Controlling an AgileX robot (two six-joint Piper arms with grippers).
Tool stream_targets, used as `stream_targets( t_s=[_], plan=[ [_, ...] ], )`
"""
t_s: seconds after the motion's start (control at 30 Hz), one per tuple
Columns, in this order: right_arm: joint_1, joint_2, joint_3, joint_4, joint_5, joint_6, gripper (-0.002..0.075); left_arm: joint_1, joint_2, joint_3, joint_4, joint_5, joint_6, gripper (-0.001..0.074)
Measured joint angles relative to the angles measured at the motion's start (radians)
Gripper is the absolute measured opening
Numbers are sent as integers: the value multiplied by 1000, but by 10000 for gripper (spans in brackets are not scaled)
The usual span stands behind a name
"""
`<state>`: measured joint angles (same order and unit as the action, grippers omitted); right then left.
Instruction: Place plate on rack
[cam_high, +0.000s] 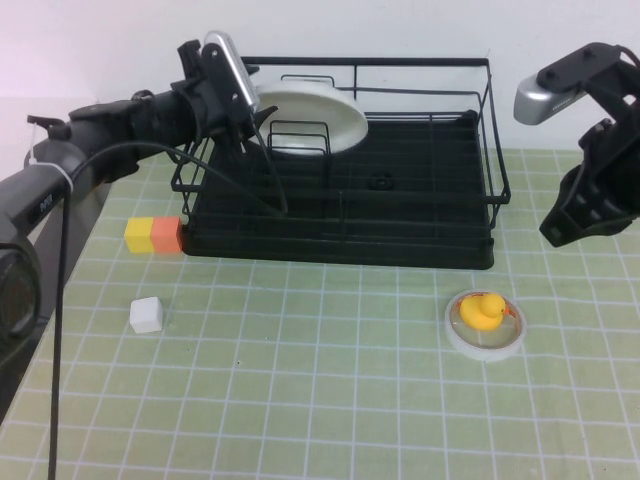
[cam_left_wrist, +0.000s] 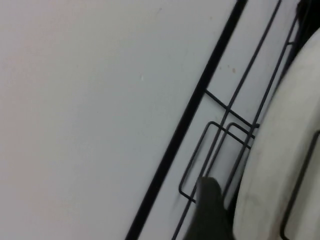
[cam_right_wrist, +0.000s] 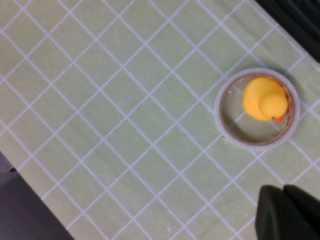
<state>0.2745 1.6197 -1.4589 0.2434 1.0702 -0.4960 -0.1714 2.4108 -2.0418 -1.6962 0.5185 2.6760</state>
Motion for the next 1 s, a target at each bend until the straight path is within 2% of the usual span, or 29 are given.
stream_targets(
  t_s=[0.07,0.13,0.23,0.3,0.4,0.47,0.63,0.8,1.0],
  plan=[
    [0,0,0,-11,-7,-2,0,0,-7,-2,0,0,-12,447],
    [0,0,0,-51,-13,0,0,0,-33,-2,2,-5,-14,419],
    [0,0,0,-117,-15,24,0,0,-91,-2,2,-44,-26,312],
    [0,-7,2,-149,-20,42,0,0,-143,-4,0,-85,-68,206],
    [0,-37,3,-176,-50,65,0,0,-216,-4,0,-168,-236,71],
    [0,-67,3,-195,-71,76,0,0,-268,-4,-2,-235,-378,29],
    [0,-161,3,-274,-98,119,0,0,-424,38,-4,-489,-693,4],
    [0,-237,3,-326,-103,166,0,0,-661,228,-39,-742,-713,0],
    [0,-284,14,-318,-113,183,0,0,-925,575,-51,-799,-790,-1]
  ],
)
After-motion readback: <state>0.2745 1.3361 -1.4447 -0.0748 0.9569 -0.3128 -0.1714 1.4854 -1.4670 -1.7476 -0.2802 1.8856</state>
